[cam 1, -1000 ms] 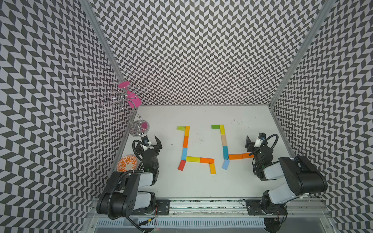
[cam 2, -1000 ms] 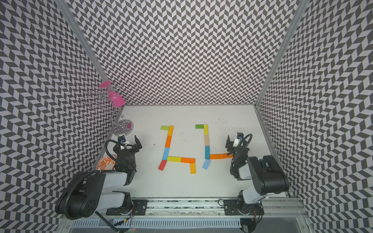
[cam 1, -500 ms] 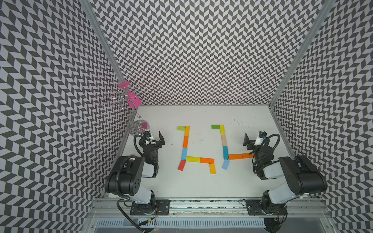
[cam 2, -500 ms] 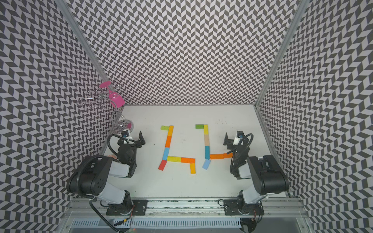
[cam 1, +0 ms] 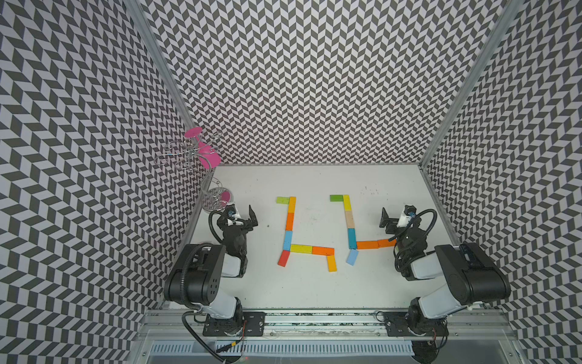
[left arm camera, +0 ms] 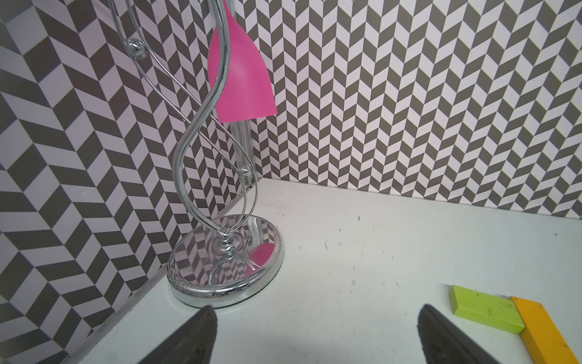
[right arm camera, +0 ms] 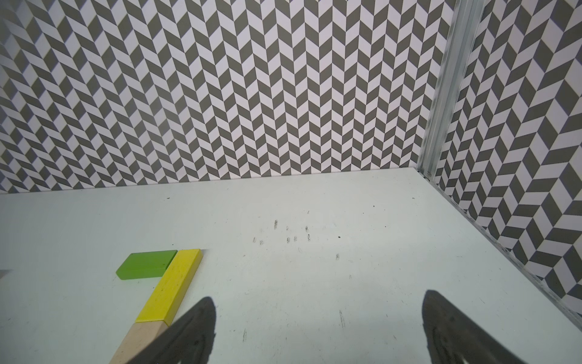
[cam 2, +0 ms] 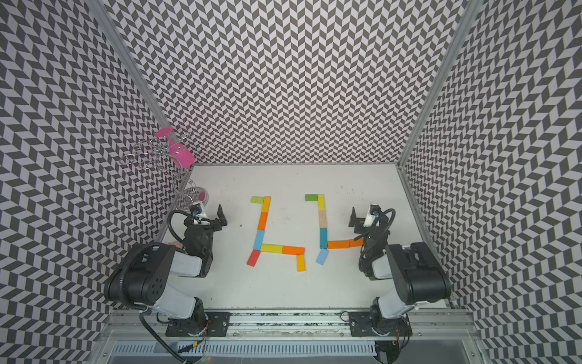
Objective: Assemble a giraffe with building blocks
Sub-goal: Reset both arms
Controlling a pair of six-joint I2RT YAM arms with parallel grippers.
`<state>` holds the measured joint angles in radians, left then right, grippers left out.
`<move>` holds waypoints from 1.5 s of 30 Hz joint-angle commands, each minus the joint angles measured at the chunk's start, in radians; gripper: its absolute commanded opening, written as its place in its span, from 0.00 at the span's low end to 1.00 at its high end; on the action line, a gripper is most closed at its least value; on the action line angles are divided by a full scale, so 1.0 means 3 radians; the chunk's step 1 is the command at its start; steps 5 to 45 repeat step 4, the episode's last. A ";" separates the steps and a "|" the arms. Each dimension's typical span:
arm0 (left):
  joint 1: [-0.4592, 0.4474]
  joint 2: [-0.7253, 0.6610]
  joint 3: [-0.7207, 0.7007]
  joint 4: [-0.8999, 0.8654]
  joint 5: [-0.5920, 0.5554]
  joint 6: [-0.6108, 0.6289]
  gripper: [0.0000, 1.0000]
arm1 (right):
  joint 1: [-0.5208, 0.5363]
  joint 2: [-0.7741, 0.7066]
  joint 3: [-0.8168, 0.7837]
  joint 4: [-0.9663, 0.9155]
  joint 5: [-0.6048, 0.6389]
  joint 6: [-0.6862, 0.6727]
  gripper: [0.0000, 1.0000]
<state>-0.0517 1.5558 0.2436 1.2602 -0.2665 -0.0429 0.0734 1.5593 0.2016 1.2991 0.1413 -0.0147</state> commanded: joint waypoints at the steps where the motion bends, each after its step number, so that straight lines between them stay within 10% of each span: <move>1: 0.0019 -0.0004 -0.0030 0.0123 0.0032 0.0001 1.00 | -0.0020 0.0044 0.0039 0.0159 0.0019 0.0018 0.99; 45: 0.0019 -0.0001 -0.0030 0.0122 0.0032 0.0000 1.00 | -0.0021 0.0038 0.0039 0.0169 0.0011 0.0024 0.99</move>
